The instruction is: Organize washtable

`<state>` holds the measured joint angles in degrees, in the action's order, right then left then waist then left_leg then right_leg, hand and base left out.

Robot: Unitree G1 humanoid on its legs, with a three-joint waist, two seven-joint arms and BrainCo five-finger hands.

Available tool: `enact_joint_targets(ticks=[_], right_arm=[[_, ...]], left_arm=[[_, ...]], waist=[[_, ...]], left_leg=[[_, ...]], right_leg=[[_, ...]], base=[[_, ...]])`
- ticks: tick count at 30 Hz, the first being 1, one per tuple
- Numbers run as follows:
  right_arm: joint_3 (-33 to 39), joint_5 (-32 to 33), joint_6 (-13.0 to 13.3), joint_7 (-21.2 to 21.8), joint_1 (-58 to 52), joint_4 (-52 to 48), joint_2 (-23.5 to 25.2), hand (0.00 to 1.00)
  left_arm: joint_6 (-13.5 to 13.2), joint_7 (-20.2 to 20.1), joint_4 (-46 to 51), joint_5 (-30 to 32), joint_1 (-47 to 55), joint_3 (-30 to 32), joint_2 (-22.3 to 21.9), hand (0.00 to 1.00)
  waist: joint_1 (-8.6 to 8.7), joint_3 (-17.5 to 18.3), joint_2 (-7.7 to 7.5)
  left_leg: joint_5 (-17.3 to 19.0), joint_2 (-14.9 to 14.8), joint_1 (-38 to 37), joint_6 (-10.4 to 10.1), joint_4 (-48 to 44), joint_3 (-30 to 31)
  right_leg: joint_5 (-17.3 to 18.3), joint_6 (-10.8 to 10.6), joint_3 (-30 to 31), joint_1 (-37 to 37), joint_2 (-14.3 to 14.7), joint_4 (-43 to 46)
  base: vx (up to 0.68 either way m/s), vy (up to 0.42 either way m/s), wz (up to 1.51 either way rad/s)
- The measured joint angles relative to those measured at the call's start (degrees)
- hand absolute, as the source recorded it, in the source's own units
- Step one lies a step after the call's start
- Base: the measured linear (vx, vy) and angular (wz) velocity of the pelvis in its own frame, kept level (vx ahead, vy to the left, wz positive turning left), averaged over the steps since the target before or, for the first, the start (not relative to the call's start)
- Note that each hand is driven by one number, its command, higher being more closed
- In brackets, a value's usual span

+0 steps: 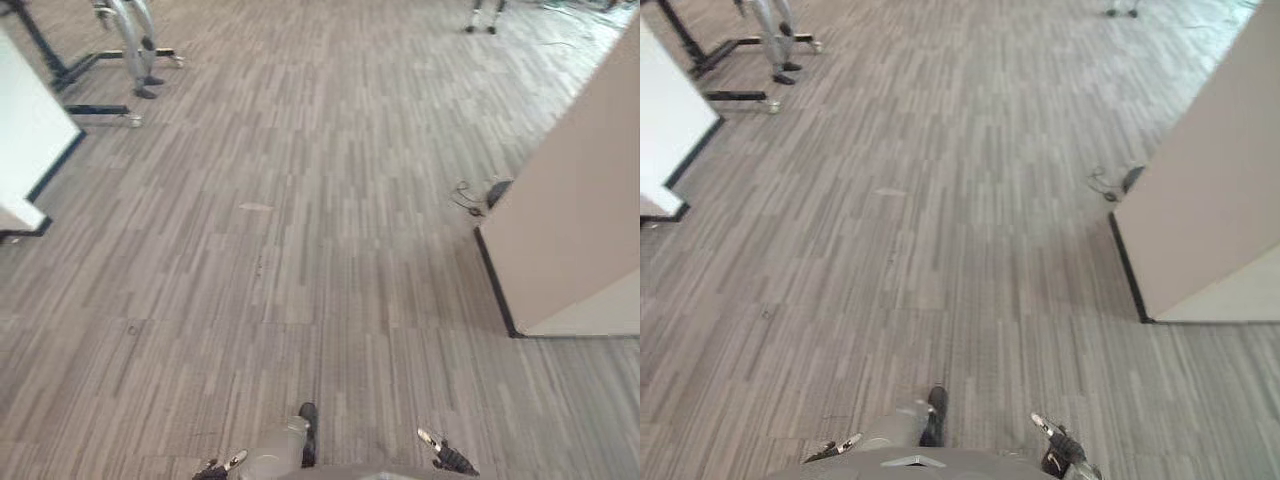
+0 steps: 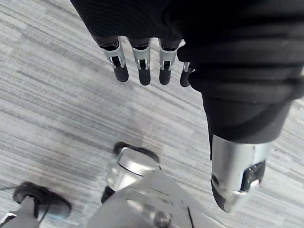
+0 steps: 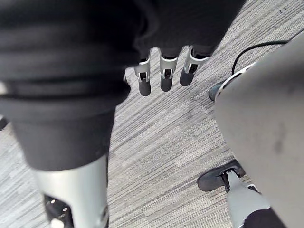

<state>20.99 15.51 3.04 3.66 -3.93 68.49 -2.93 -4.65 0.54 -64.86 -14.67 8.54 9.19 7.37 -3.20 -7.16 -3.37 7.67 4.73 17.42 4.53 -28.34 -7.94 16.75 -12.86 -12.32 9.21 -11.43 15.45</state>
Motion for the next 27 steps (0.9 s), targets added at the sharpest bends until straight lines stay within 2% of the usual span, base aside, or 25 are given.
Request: enact_joint_targets(ticks=[1,2,4,6,8,9,10,11,12,13,14,15,16,17,18,19,20,21,22,24,25,26,27], right_arm=[[-0.2,-0.9,0.1,0.0,-0.6,-2.7,-0.9,0.00],[0.0,-1.0,0.2,0.3,-0.7,-3.6,-0.6,0.00],[0.6,-1.0,0.4,0.5,-0.6,-3.6,0.1,0.00],[1.9,-1.0,0.6,0.7,-0.9,-3.7,0.2,0.00],[3.9,-1.0,0.6,0.7,-2.1,-3.7,0.7,0.00],[5.4,-1.0,0.5,0.6,-3.0,-3.6,0.6,0.00],[6.8,-1.1,-0.2,0.6,-4.4,-3.1,1.1,0.00],[8.2,-0.9,-0.4,0.7,-5.0,-3.2,1.5,0.00],[8.2,-1.0,-1.1,0.4,-5.6,-3.2,1.5,0.00],[8.0,-1.0,-1.2,0.2,-6.8,-3.4,1.3,0.00],[8.0,-1.0,-1.2,0.1,-7.1,-3.4,1.3,0.00],[8.4,-0.9,-1.2,0.2,-6.9,-3.5,1.4,0.00],[8.2,-0.9,-1.1,0.1,-6.8,-4.6,-0.1,0.00],[7.0,-0.9,-0.9,0.1,-5.2,-6.0,-0.2,0.00],[6.0,-0.9,-0.7,0.1,-4.3,-6.0,-0.5,0.00],[3.9,-0.8,-0.7,0.0,-2.4,-5.7,-0.6,0.00],[0.7,-0.8,-0.6,-0.2,-0.3,-5.8,-0.4,0.00],[-1.2,-0.8,-0.5,-0.3,0.8,-5.8,-0.2,0.00],[-3.6,0.1,0.1,-0.5,3.0,-5.8,0.2,0.00],[-4.6,2.2,0.9,-0.9,7.2,-6.1,1.2,0.00],[-5.0,3.7,1.5,-1.1,8.2,-7.0,1.9,0.00],[-5.6,3.7,1.7,-1.2,8.0,-8.0,2.0,0.00],[-6.4,3.8,2.5,-1.2,7.2,-8.4,2.0,0.00]], left_arm=[[0.1,-0.2,-0.1,0.4,-0.1,-0.1,-1.1,0.00],[0.4,-0.3,-0.1,0.5,-1.3,-0.2,-0.1,0.00],[0.7,-0.5,0.4,2.2,-1.8,0.4,0.7,0.00],[1.0,-0.6,1.3,2.8,-1.9,1.5,0.4,0.00],[1.4,-1.0,2.4,4.0,-2.5,2.1,0.0,0.00],[1.3,-1.1,2.5,4.1,-3.8,2.2,-0.6,0.00],[1.1,-1.2,3.0,4.5,-4.4,2.4,-1.3,0.00],[1.0,-1.3,3.3,5.0,-4.5,2.4,-1.9,0.00],[1.0,-1.6,3.4,5.2,-4.6,3.1,-3.6,0.00],[1.1,-2.0,3.1,5.9,-4.5,4.4,-5.8,0.00],[0.9,-2.2,3.1,6.6,-4.4,4.6,-6.1,0.00],[0.9,-2.2,3.1,6.6,-4.6,6.2,-6.5,0.00],[1.1,-2.2,3.4,6.5,-4.4,7.4,-7.7,0.00],[1.0,-2.4,4.8,6.2,-4.4,8.0,-8.1,0.00],[0.8,-2.4,5.6,6.0,-4.5,8.0,-8.1,0.00],[0.6,-2.4,6.7,5.8,-4.4,7.8,-7.8,0.00],[0.2,-2.3,6.8,5.1,-4.4,7.3,-6.8,0.00],[0.0,-2.2,6.8,4.6,-4.4,6.9,-6.3,0.00],[-0.3,-2.1,6.8,3.9,-4.4,6.5,-5.6,0.00],[-0.7,-1.5,6.7,2.6,-4.4,6.7,-5.2,0.00],[-0.8,-1.1,6.6,2.1,-4.1,6.7,-4.7,0.00],[-0.8,-0.9,6.5,2.1,-3.6,6.6,-4.8,0.00],[-0.8,-0.7,5.3,2.1,-2.7,6.7,-4.9,0.00]], waist=[[0.37,0.5,2.48],[0.67,0.0,1.73],[0.65,0.0,-0.21],[0.90,-0.1,-0.43],[1.35,0.0,-0.17],[1.73,0.2,0.31],[1.84,0.3,0.59],[2.24,0.5,0.88],[3.74,1.0,1.66],[5.13,2.1,3.22],[5.27,2.5,3.47],[5.33,3.5,3.42],[5.26,4.0,6.06],[4.07,4.1,6.60],[3.98,3.8,6.32],[3.30,2.9,5.57],[1.97,2.1,4.13],[1.26,1.9,3.40],[0.14,1.9,2.95],[-0.83,1.2,2.89],[-1.34,1.3,2.89],[-1.62,1.7,3.63],[-2.26,2.6,4.54]], left_leg=[[5.2,-1.0,-2.0,1.8,0.5,1.1],[5.9,0.8,-5.0,1.8,2.2,2.2],[6.4,1.9,-10.1,2.1,5.7,4.0],[7.4,1.9,-15.3,2.5,9.5,5.4],[8.0,1.8,-19.9,2.6,14.7,5.9],[8.0,1.9,-22.3,2.5,17.5,7.2],[8.5,2.0,-24.9,2.1,20.0,8.0],[8.9,2.1,-26.2,2.1,21.0,8.8],[10.2,1.8,-28.5,1.1,21.5,10.9],[12.2,0.2,-30.7,-2.4,19.5,12.2],[12.6,0.1,-30.5,-2.6,16.3,12.5],[13.5,0.5,-28.1,-4.3,4.9,11.0],[11.9,-1.3,-22.9,-7.6,-9.3,10.5],[6.4,-3.3,-15.4,-12.1,-25.4,7.8],[5.1,-4.6,-12.7,-12.2,-31.1,6.6],[4.9,-7.0,-9.5,-11.1,-38.5,5.0],[6.1,-8.8,-6.1,-9.3,-40.7,4.2],[6.9,-9.6,-4.0,-8.4,-40.2,3.6],[8.4,-11.1,0.9,-6.1,-36.3,3.1],[9.1,-12.5,5.9,-6.1,-19.5,3.2],[5.0,-12.8,5.7,-7.2,-2.8,4.1],[1.6,-13.3,5.4,-7.4,5.4,5.0],[-7.0,-14.0,5.7,-10.1,7.5,5.8]], right_leg=[[-1.0,1.4,0.0,-7.0,-0.5,18.0],[-5.3,6.7,2.8,-14.7,-2.8,35.3],[-5.2,6.8,5.6,-22.9,-1.7,47.8],[-5.0,7.1,4.1,-27.9,0.3,46.6],[-4.7,7.7,-0.4,-32.2,1.3,37.5],[-5.1,7.8,-5.1,-32.4,2.3,25.5],[-6.6,7.8,-7.2,-32.0,4.4,14.5],[-7.7,8.3,-7.1,-32.1,5.6,10.7],[-9.2,10.5,-7.1,-32.6,7.7,8.9],[-10.4,14.1,-7.6,-32.4,10.3,9.6],[-11.2,15.5,-7.7,-31.6,11.3,8.9],[-13.8,19.8,-7.7,-29.1,13.6,6.7],[-12.6,20.4,-8.1,-26.2,14.9,5.9],[-10.2,20.5,-6.8,-23.0,15.4,5.1],[-9.2,20.4,-6.3,-20.9,15.3,4.6],[-8.3,20.3,-5.1,-14.9,15.4,2.0],[-8.2,20.3,-2.2,-9.0,15.0,-1.5],[-8.2,20.3,-1.2,-6.8,14.6,-3.1],[-8.2,20.3,0.2,-3.3,13.3,-5.5],[-7.9,19.5,0.8,0.1,10.9,-6.0],[-6.6,17.1,1.6,2.1,8.9,-5.9],[-5.9,15.8,2.6,3.2,8.6,-5.9],[-3.9,13.1,4.5,5.6,7.9,-5.8]], base=[[0.19,0.251,0.63],[0.18,0.236,0.68],[0.33,0.083,0.57],[0.38,0.084,0.36],[0.43,0.041,0.30],[0.57,0.005,0.40],[0.61,-0.018,0.41],[0.58,-0.102,0.46],[0.61,-0.215,0.69],[0.62,-0.216,0.75],[0.75,-0.210,0.60],[0.66,-0.076,0.20],[0.86,-0.095,0.00],[0.62,-0.064,-0.08],[0.60,-0.154,-0.01],[0.36,-0.186,-0.09],[0.29,-0.168,-0.22],[0.12,-0.119,-0.49],[0.13,-0.047,-0.60],[0.30,0.035,-0.58],[0.21,0.089,-0.43],[0.23,0.147,-0.60],[0.39,0.249,-0.47]])
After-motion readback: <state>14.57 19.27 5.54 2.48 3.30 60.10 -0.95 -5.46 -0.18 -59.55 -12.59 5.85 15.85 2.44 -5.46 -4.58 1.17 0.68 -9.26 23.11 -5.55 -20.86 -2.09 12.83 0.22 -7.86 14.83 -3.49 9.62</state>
